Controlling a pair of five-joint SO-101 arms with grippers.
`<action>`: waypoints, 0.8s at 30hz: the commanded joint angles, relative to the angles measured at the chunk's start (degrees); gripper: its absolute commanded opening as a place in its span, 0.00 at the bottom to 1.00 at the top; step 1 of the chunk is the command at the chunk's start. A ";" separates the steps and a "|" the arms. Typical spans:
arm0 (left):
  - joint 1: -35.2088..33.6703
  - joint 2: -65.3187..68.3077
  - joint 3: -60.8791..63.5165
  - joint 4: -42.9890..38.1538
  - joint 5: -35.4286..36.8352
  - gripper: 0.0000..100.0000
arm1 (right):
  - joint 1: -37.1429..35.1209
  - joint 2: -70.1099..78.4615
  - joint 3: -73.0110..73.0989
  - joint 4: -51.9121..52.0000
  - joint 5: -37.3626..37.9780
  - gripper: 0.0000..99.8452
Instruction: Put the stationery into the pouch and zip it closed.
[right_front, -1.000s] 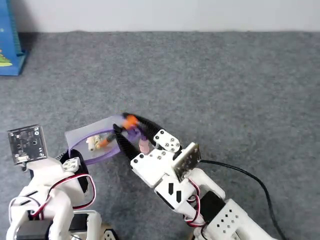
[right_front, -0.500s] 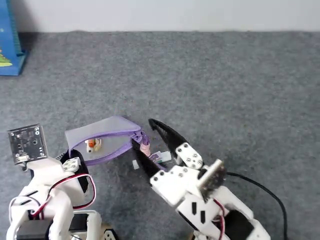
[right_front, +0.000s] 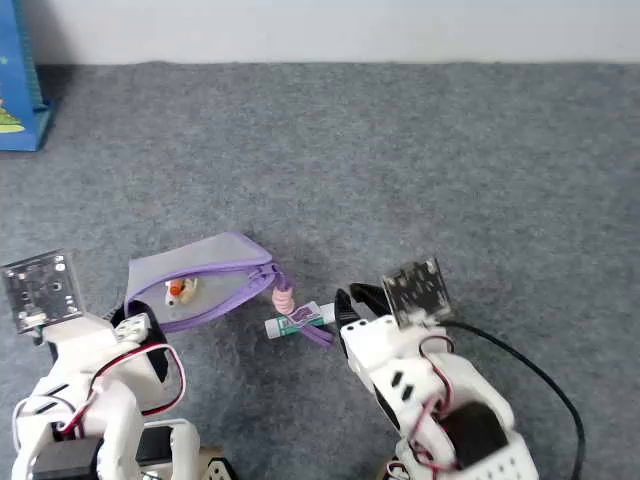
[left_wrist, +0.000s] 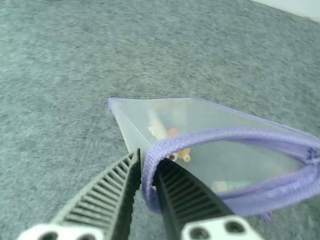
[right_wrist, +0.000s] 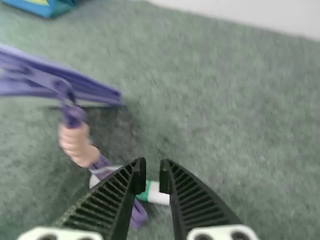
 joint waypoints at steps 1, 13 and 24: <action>-2.81 -0.18 -1.54 -0.97 0.26 0.01 | 1.27 10.07 -3.60 -0.13 -0.62 0.09; -7.56 0.26 -1.27 -0.97 -2.29 0.01 | 0.92 41.27 -18.73 -1.10 -3.34 0.12; -8.09 -0.09 -1.10 -0.97 -2.29 0.01 | -3.38 62.02 -23.03 -3.30 13.54 0.41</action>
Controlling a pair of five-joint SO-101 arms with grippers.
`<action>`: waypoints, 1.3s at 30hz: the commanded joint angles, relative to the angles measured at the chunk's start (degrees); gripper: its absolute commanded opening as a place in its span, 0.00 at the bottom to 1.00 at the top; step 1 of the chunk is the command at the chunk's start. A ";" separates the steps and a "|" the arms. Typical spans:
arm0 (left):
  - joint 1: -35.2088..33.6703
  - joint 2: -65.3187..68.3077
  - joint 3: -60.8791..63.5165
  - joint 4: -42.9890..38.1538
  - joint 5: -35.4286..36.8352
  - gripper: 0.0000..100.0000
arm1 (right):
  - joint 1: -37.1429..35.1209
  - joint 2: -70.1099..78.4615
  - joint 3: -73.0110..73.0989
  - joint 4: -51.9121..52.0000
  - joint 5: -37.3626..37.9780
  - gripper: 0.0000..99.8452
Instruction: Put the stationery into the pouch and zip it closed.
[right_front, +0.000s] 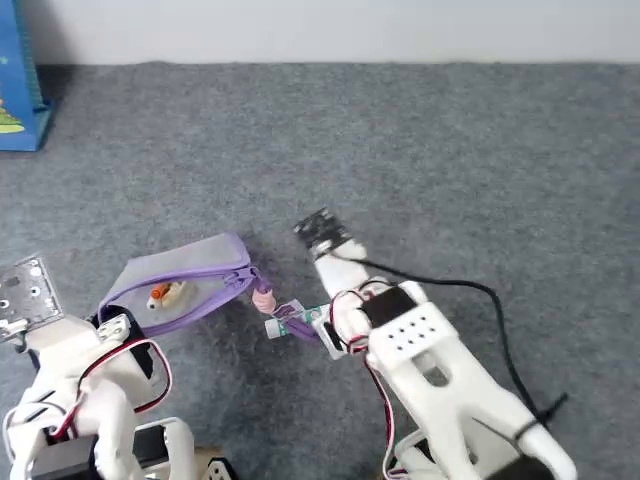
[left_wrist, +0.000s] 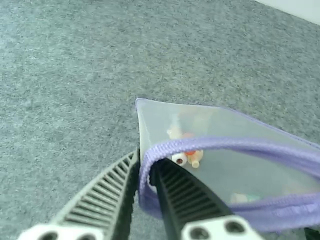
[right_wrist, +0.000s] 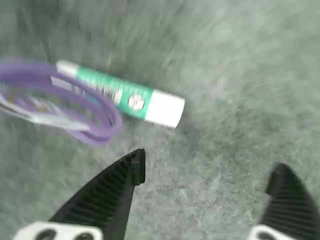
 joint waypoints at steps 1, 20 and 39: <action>-0.62 -0.09 -1.10 -0.97 -0.53 0.01 | -1.10 3.21 -3.60 -3.30 6.77 0.42; -0.62 -0.09 -1.01 -0.97 -0.44 0.01 | -10.95 8.66 -3.52 -11.03 15.74 0.41; -0.62 -0.18 1.36 -1.85 -0.53 0.01 | -5.85 20.09 -3.25 -22.20 13.19 0.03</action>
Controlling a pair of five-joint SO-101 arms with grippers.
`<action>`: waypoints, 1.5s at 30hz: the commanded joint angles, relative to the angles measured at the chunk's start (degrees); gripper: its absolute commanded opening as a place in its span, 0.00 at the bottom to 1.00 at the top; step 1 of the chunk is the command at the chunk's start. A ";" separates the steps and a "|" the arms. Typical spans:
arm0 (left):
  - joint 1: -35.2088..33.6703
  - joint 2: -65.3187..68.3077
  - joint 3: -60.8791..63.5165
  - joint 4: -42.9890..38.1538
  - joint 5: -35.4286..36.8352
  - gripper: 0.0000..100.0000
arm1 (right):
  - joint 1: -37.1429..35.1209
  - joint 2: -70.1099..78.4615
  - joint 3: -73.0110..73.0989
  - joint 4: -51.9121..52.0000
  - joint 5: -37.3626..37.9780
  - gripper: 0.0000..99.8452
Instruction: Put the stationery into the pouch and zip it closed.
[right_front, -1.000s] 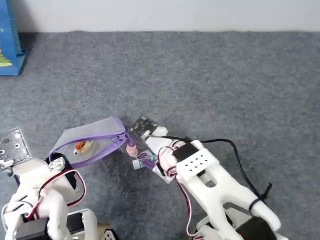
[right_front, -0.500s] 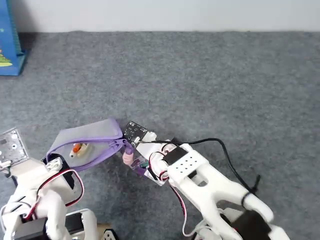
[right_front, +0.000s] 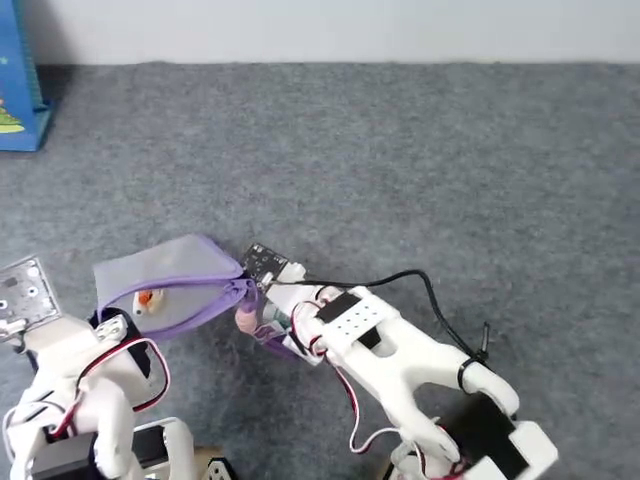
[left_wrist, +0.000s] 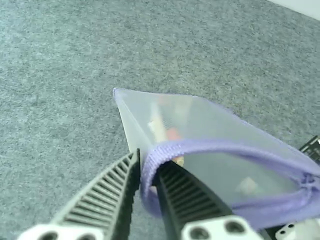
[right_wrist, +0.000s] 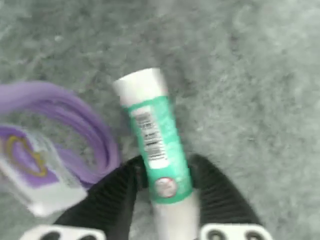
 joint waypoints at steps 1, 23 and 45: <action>-0.09 -0.18 -0.04 -1.58 -0.53 0.01 | 2.42 -2.24 -2.11 0.13 -2.90 0.01; 16.35 0.18 -7.78 4.57 -0.09 0.01 | 25.54 -17.80 -2.02 25.71 -4.40 0.01; 17.14 -0.18 -9.01 4.66 -0.09 0.01 | 24.40 -17.71 2.73 16.84 -4.92 0.28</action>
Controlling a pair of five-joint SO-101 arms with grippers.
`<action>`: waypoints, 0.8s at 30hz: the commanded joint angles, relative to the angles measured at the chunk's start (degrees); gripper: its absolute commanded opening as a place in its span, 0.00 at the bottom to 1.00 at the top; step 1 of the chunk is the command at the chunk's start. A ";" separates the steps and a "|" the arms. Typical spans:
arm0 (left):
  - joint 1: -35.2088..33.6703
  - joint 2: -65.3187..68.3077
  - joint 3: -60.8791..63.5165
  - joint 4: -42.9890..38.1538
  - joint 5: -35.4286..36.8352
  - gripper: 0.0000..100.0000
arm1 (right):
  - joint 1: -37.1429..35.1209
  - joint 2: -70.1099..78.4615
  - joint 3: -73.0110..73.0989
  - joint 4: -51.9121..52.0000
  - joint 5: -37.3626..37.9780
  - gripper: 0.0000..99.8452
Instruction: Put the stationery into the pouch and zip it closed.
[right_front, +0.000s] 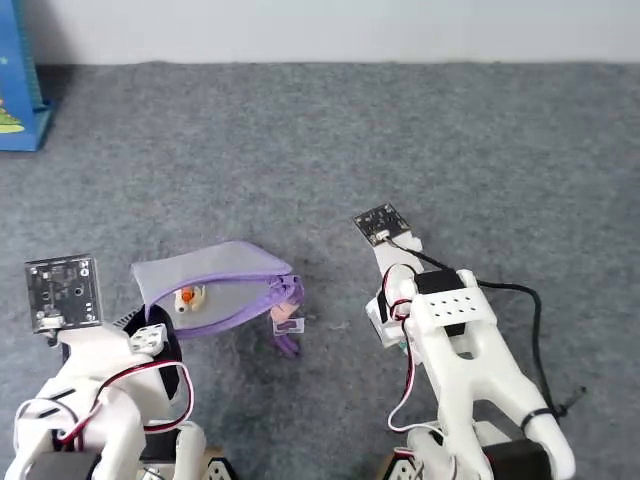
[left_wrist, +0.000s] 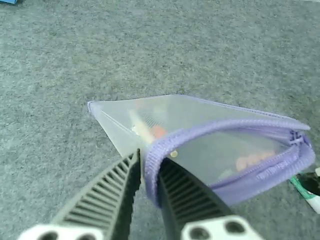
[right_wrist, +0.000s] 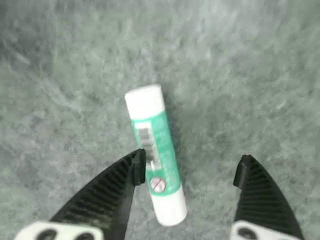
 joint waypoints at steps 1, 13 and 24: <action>0.26 -0.35 -3.12 0.35 -0.09 0.01 | -3.30 -1.27 0.18 -3.47 -0.62 0.28; 0.18 -0.35 -1.98 0.44 -0.09 0.01 | -5.58 9.89 1.76 -7.60 -0.62 0.10; 0.18 -0.35 -1.98 0.53 -0.09 0.01 | -4.35 4.18 0.35 -6.11 -0.53 0.01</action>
